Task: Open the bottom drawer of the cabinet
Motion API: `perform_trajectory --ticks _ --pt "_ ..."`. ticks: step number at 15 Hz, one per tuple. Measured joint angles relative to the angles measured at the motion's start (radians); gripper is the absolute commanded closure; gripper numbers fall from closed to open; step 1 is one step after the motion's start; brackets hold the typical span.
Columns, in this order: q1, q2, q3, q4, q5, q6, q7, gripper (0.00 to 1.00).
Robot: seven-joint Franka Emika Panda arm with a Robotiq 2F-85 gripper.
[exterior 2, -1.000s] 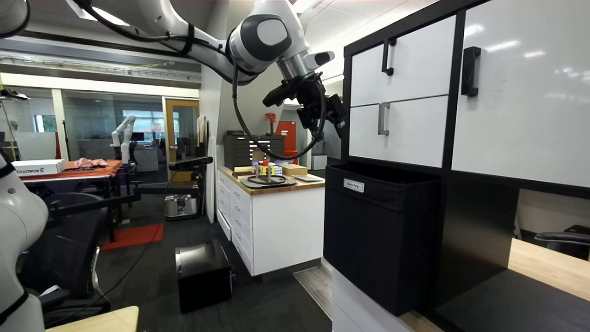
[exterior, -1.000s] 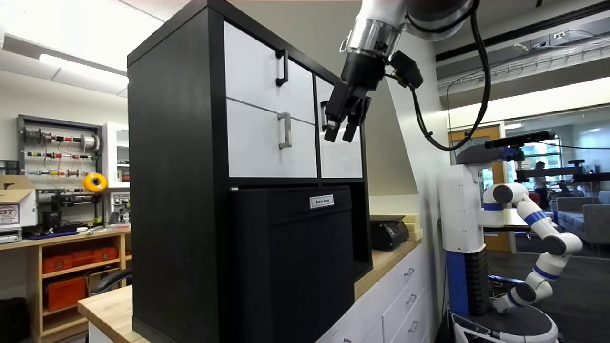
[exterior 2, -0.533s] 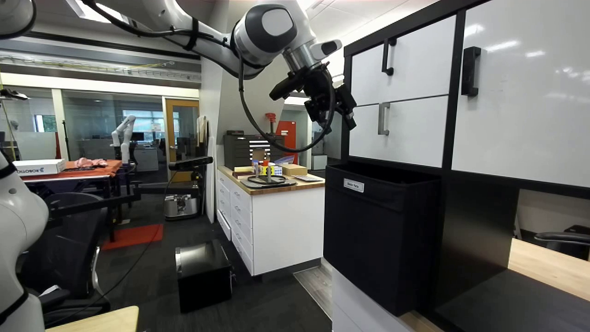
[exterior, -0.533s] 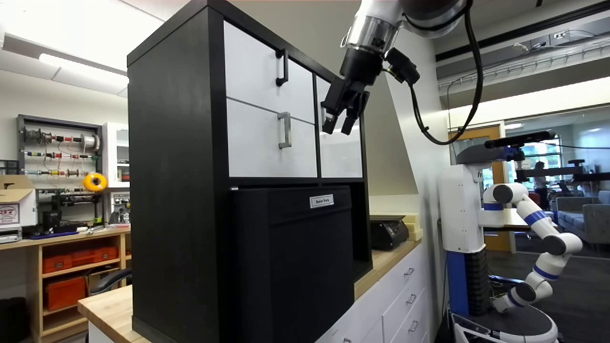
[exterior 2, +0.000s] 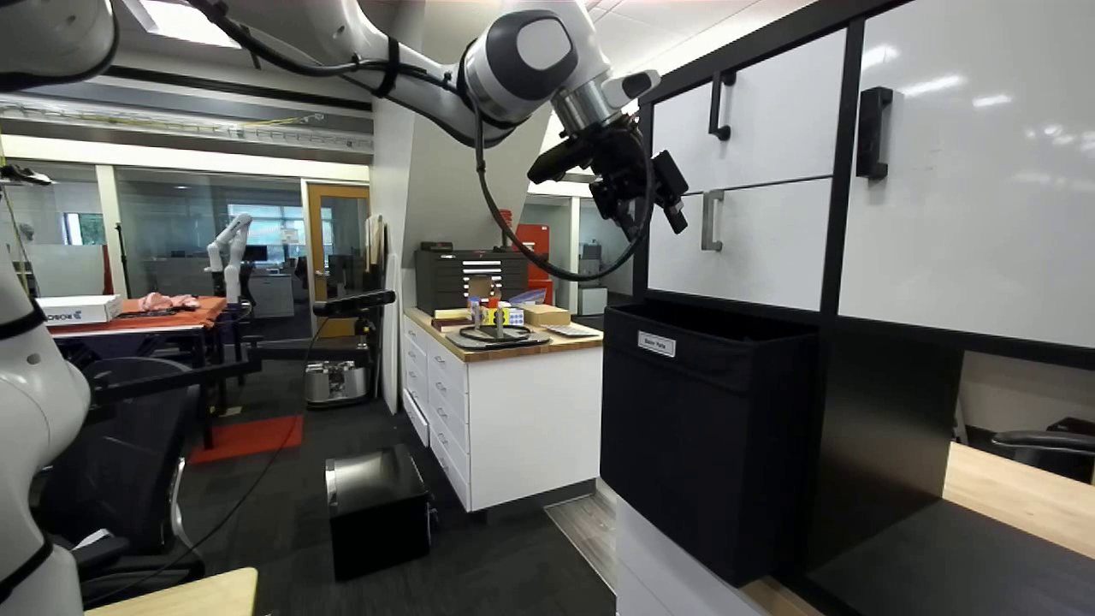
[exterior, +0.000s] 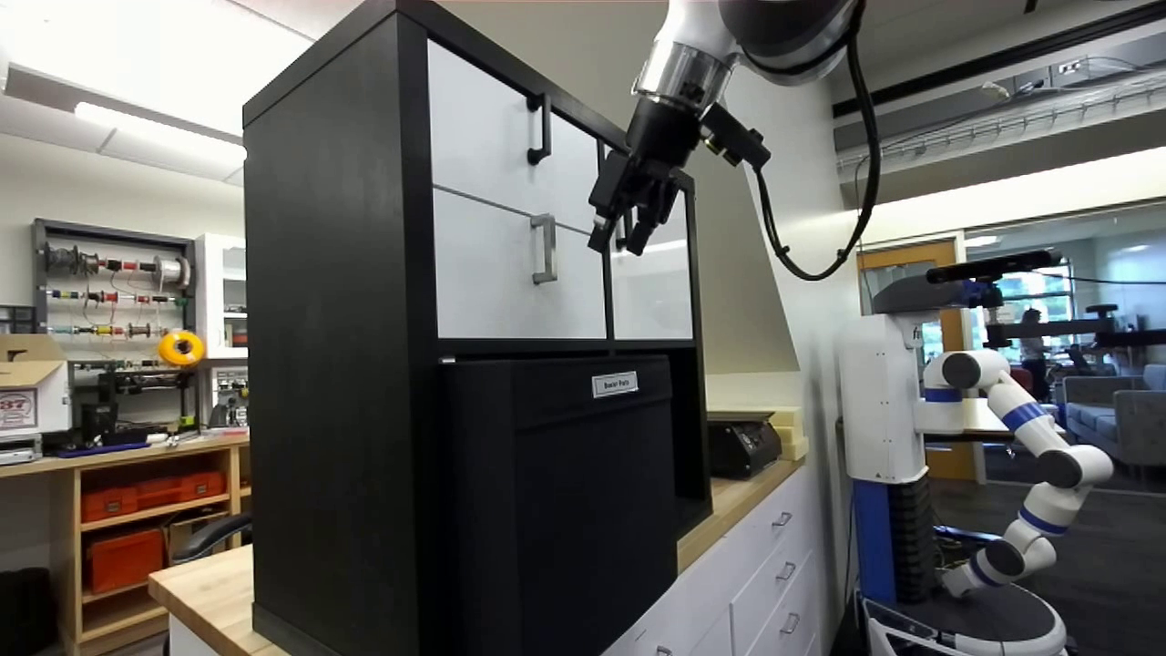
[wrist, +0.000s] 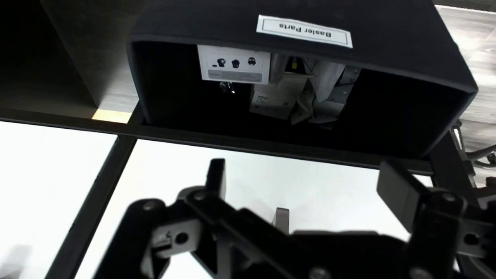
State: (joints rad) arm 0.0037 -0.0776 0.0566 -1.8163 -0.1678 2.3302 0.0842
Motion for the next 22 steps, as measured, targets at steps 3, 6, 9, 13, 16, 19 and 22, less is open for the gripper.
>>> perform_trajectory --ticks 3,6,9,13,16,19,22 --pt "0.0 0.036 -0.002 0.036 0.001 0.029 -0.001 0.0" --pt "0.0 0.062 -0.008 0.062 0.001 0.059 -0.005 0.0" --pt "0.0 0.082 -0.018 0.083 0.008 0.083 -0.012 0.0" --pt "0.0 0.117 -0.027 0.117 0.047 0.11 -0.045 0.0" --pt "0.0 0.146 -0.028 0.142 0.072 0.13 -0.063 0.0" --pt "0.0 0.175 -0.028 0.17 0.081 0.14 -0.074 0.25" --pt "0.0 0.197 -0.028 0.196 0.084 0.144 -0.08 0.39"
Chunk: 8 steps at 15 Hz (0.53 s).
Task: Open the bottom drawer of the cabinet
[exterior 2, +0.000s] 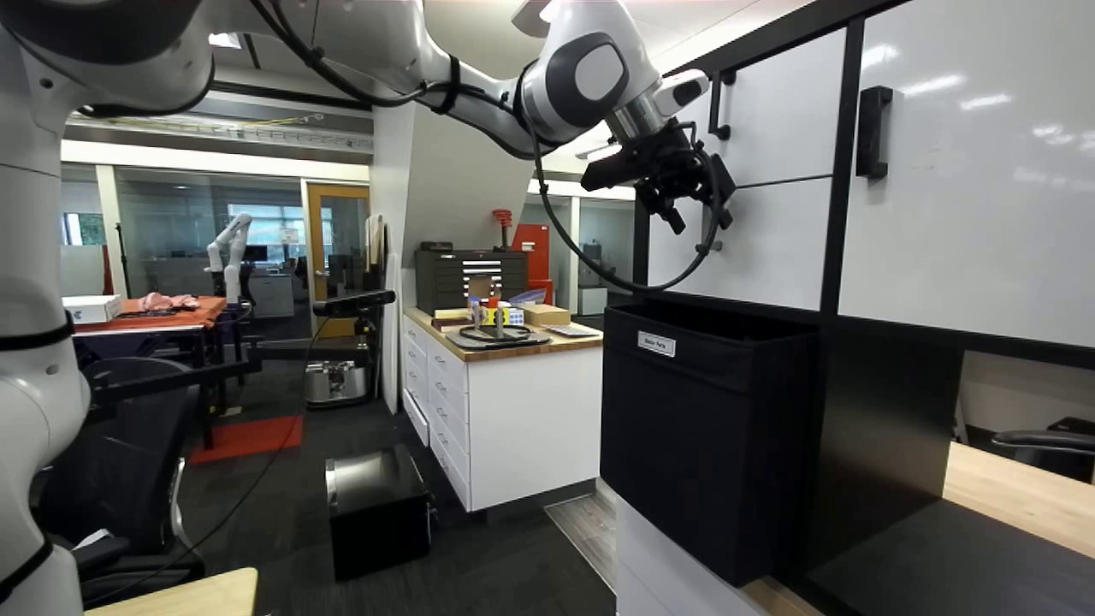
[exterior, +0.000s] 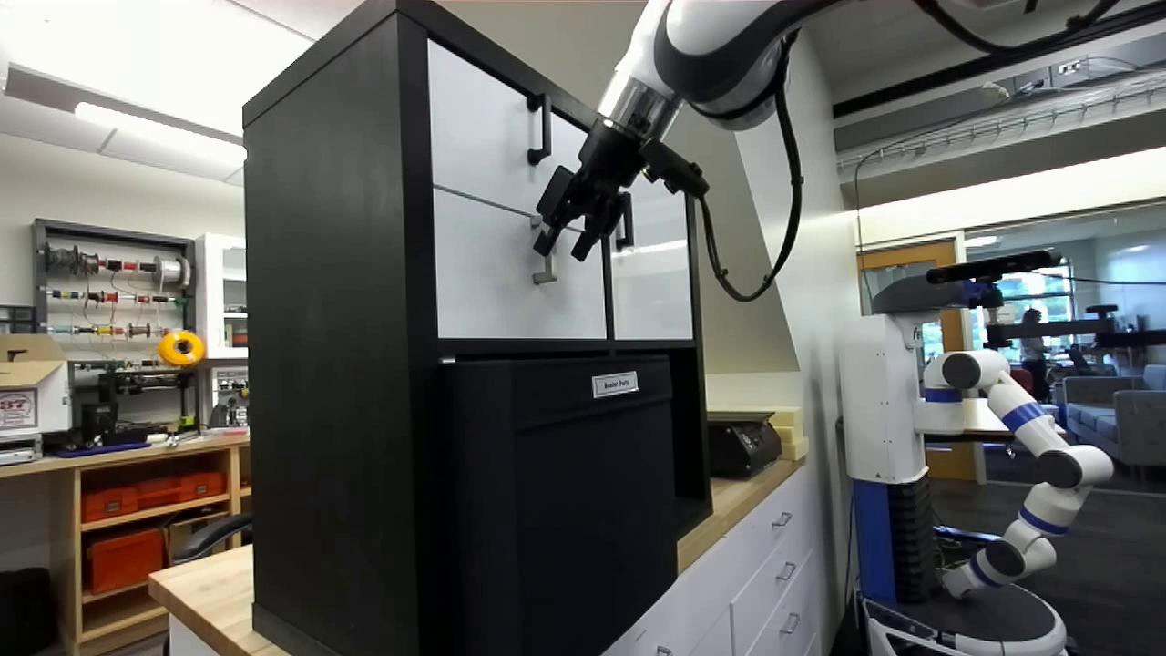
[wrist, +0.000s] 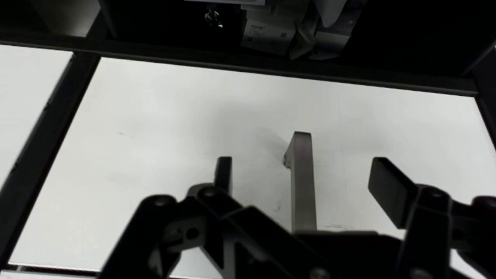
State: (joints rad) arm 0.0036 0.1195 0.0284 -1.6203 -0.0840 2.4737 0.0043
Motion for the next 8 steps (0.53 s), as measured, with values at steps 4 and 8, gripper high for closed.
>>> perform_trajectory --ticks 4,8 --pt "0.0 0.023 0.0 0.028 0.003 0.006 -0.012 0.66" --pt "0.0 0.035 0.0 0.039 0.028 0.024 -0.041 0.93"
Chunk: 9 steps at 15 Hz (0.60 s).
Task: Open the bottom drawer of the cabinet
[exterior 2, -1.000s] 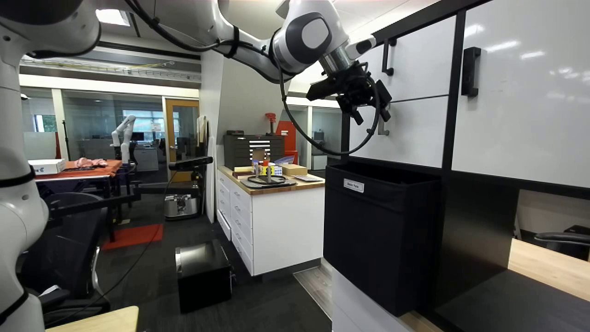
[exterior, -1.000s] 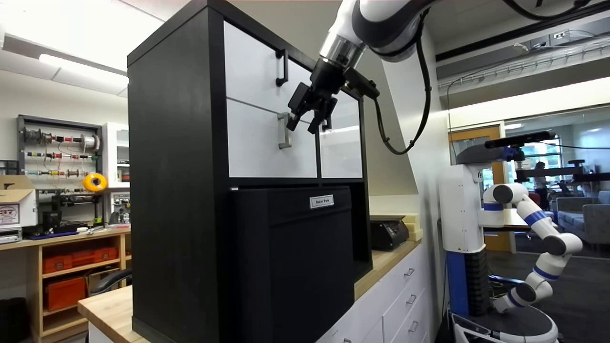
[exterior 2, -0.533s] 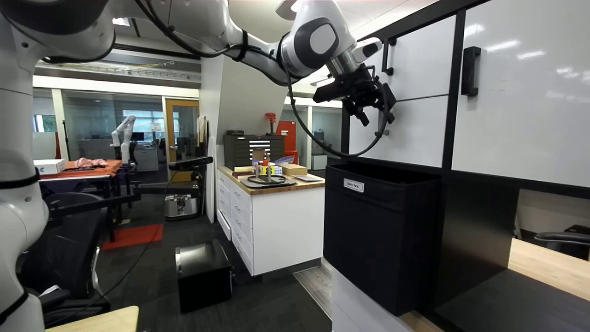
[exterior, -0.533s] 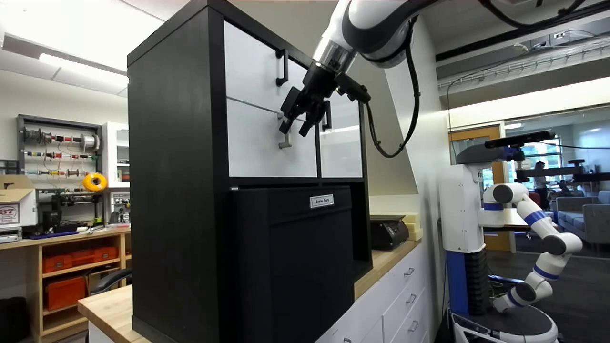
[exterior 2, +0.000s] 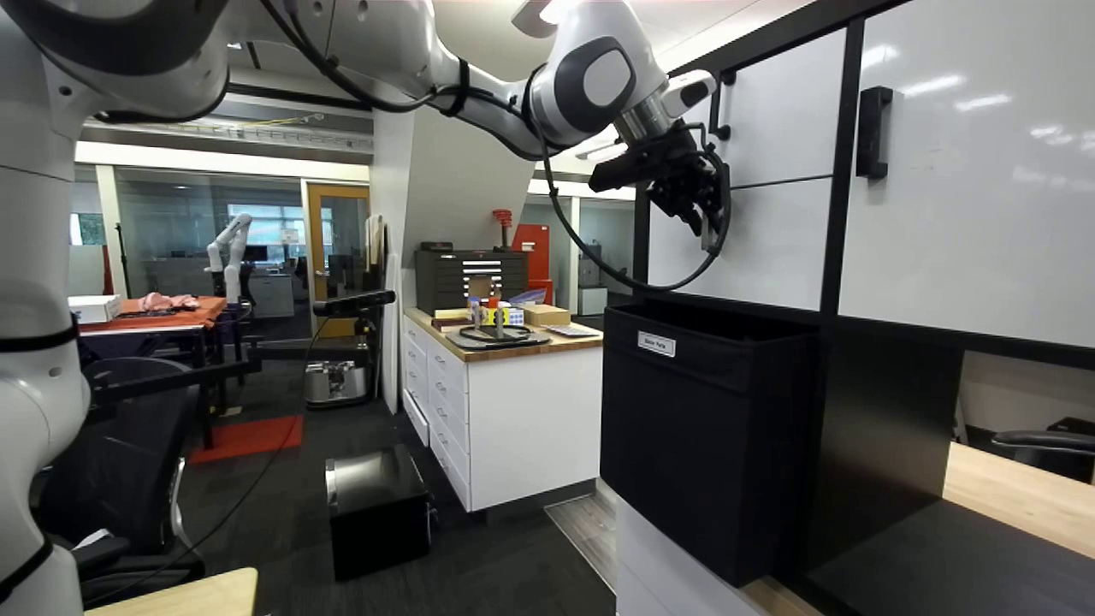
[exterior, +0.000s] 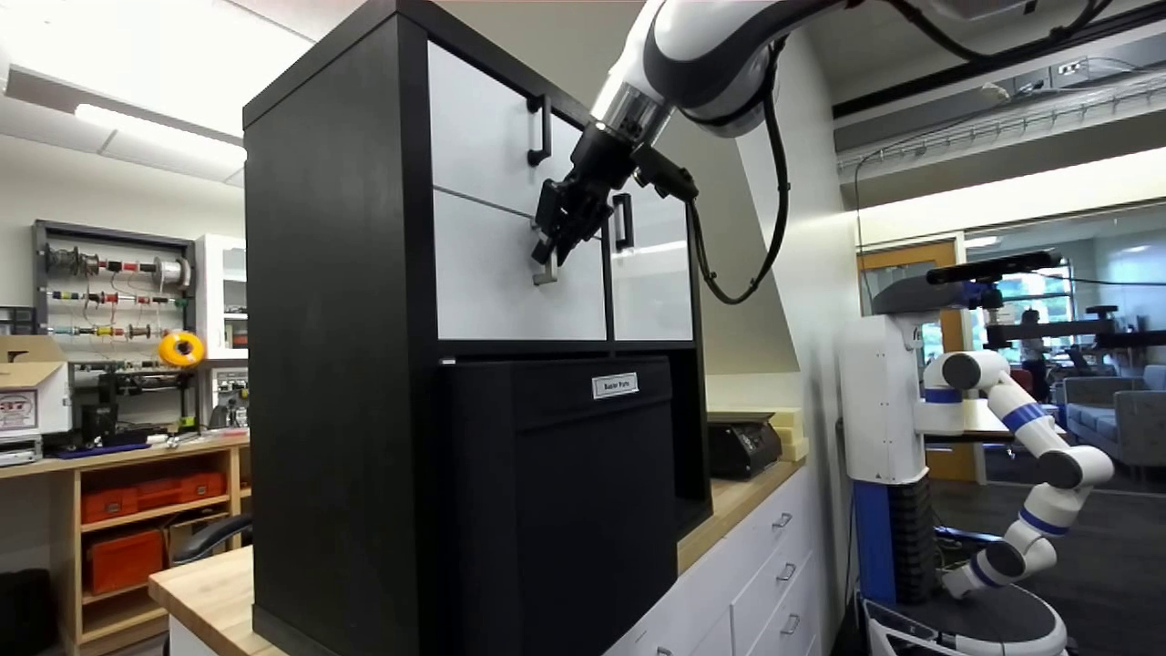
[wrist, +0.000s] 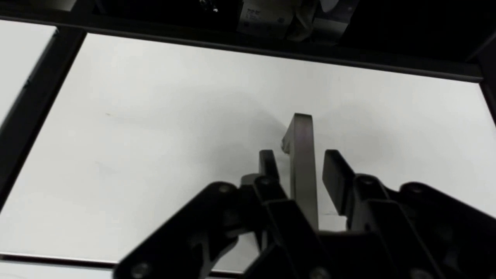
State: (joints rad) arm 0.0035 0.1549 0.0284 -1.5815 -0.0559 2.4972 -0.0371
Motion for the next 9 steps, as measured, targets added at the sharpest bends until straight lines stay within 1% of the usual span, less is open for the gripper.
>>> perform_trajectory --ticks 1,2,4,9 --pt "0.0 0.003 0.0 0.003 0.006 0.001 -0.004 0.98" --pt "0.0 0.005 0.0 0.004 0.01 0.001 -0.007 0.98" --pt "-0.001 0.005 0.0 0.005 0.017 0.0 -0.007 0.95" --pt "-0.001 0.005 0.0 0.005 0.022 0.0 -0.007 0.95"
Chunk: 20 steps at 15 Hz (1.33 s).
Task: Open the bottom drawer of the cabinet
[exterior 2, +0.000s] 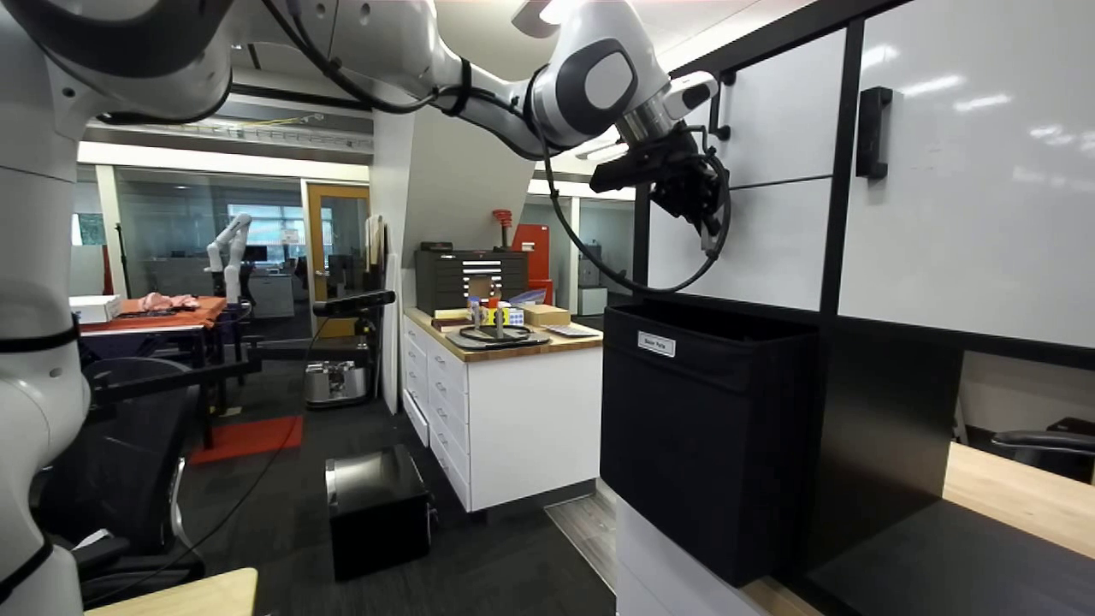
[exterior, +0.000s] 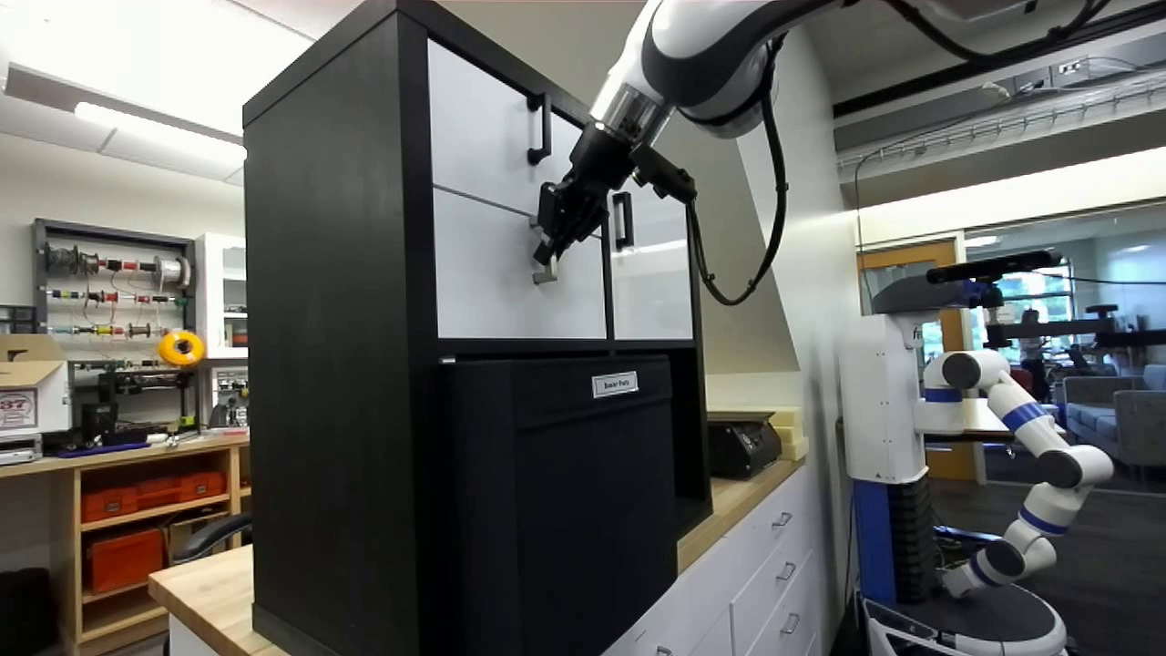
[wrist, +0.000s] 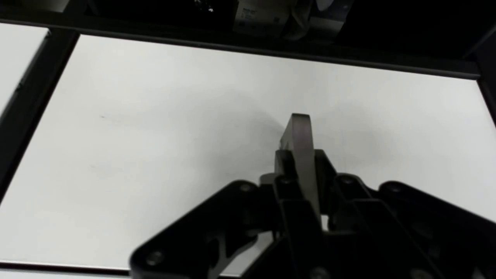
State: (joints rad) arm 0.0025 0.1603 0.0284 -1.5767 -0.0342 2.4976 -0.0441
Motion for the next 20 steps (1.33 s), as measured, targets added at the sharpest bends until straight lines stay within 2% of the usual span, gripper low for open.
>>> perform_trajectory --ticks 4,9,20 --pt "0.0 -0.009 0.0 -0.013 -0.002 0.004 0.0 0.95" --pt "0.0 -0.07 0.0 -0.104 -0.008 0.055 0.006 0.95" --pt "0.0 -0.323 0.0 -0.449 -0.017 0.216 0.058 0.95"
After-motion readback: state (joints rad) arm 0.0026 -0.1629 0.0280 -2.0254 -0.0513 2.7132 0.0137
